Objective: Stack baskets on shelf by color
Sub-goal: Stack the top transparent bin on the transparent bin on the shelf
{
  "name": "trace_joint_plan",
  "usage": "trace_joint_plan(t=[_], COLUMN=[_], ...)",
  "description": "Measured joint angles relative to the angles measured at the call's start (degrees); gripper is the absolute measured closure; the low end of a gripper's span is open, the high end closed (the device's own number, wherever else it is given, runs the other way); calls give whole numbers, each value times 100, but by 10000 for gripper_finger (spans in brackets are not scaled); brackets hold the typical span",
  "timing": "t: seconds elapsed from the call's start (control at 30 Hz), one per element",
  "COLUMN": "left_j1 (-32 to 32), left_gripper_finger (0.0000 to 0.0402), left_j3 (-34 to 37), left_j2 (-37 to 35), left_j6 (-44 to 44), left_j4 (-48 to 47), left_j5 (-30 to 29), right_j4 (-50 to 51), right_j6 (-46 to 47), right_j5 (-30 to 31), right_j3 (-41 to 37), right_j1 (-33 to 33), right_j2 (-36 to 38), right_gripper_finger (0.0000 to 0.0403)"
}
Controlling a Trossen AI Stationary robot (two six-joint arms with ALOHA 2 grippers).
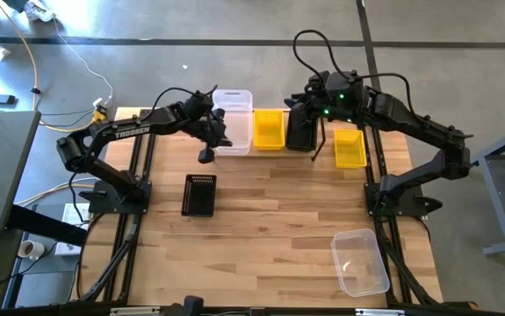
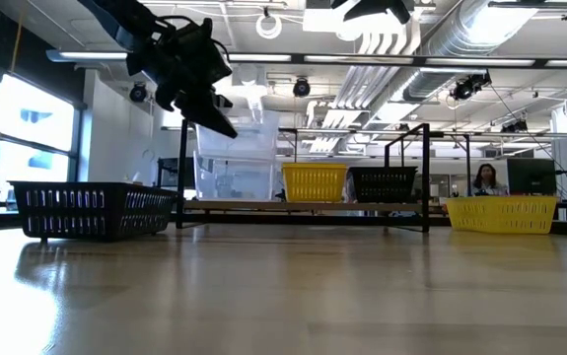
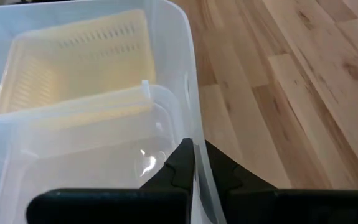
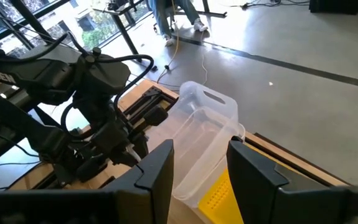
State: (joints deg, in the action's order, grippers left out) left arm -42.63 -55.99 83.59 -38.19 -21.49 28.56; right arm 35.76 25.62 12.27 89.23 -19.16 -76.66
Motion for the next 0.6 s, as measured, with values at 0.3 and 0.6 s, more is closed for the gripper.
trace_joint_plan(t=[0.3, 0.6], left_j1=[-4, -4], left_gripper_finger=[390, 329], left_j3=[0, 2], left_j2=[4, 6], left_j6=[-71, -108], left_j4=[13, 65], left_j5=[-44, -120], right_j4=[-3, -3], right_j6=[1, 1], right_j5=[0, 0], right_j3=[0, 0], right_j1=[0, 0], right_j2=[-1, -2], right_gripper_finger=[269, 269])
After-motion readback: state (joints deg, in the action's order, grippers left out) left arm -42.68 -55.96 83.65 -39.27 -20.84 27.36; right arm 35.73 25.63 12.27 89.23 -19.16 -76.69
